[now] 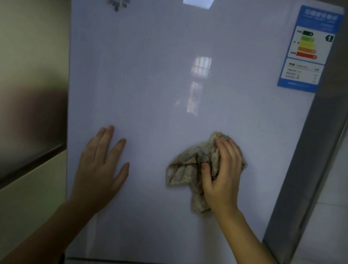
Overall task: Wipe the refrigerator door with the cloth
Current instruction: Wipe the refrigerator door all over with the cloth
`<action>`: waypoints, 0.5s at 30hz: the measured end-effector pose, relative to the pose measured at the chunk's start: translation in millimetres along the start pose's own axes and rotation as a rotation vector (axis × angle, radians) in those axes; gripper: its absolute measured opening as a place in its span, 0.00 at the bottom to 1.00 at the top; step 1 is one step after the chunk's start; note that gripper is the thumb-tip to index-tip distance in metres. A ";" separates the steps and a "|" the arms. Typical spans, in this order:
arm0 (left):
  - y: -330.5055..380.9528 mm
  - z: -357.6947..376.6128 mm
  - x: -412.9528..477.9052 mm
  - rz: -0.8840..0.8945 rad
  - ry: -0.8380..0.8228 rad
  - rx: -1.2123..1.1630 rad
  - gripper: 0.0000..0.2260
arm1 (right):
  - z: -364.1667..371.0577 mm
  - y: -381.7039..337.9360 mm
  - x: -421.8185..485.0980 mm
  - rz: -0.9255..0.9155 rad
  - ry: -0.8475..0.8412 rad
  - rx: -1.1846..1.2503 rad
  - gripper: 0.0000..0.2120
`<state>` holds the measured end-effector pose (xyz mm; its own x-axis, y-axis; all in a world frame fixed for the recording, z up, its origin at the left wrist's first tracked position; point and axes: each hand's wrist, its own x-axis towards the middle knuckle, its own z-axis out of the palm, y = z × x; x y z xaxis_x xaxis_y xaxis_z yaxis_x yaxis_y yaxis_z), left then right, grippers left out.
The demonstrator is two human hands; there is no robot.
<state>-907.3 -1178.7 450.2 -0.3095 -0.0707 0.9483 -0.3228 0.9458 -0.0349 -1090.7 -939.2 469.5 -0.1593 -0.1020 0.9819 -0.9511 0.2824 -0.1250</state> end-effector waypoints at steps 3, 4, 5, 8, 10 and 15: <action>4.7 3.0 -0.2 -0.024 0.000 -0.020 0.26 | 1.2 4.5 -6.4 -0.034 0.011 -0.013 0.23; 5.9 3.6 -0.6 -0.028 0.000 -0.018 0.26 | 1.7 5.6 -7.7 -0.037 0.006 -0.016 0.23; 6.8 3.8 -1.2 -0.028 0.000 -0.017 0.26 | 2.3 6.8 -8.5 -0.039 0.000 -0.019 0.22; 9.4 3.8 -1.8 -0.014 -0.006 -0.022 0.27 | 1.4 11.0 -10.3 -0.062 -0.011 -0.039 0.21; 11.9 5.2 -2.7 0.005 -0.004 -0.019 0.26 | -1.4 16.0 -10.5 -0.090 -0.019 -0.057 0.21; 27.0 11.1 -12.2 0.024 -0.008 -0.014 0.25 | -2.1 27.4 -14.7 -0.138 -0.029 -0.066 0.22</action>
<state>-922.2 -1155.9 434.2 -0.3245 -0.0503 0.9446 -0.3027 0.9516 -0.0533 -1113.8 -927.9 451.9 -0.0365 -0.1720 0.9844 -0.9454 0.3252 0.0218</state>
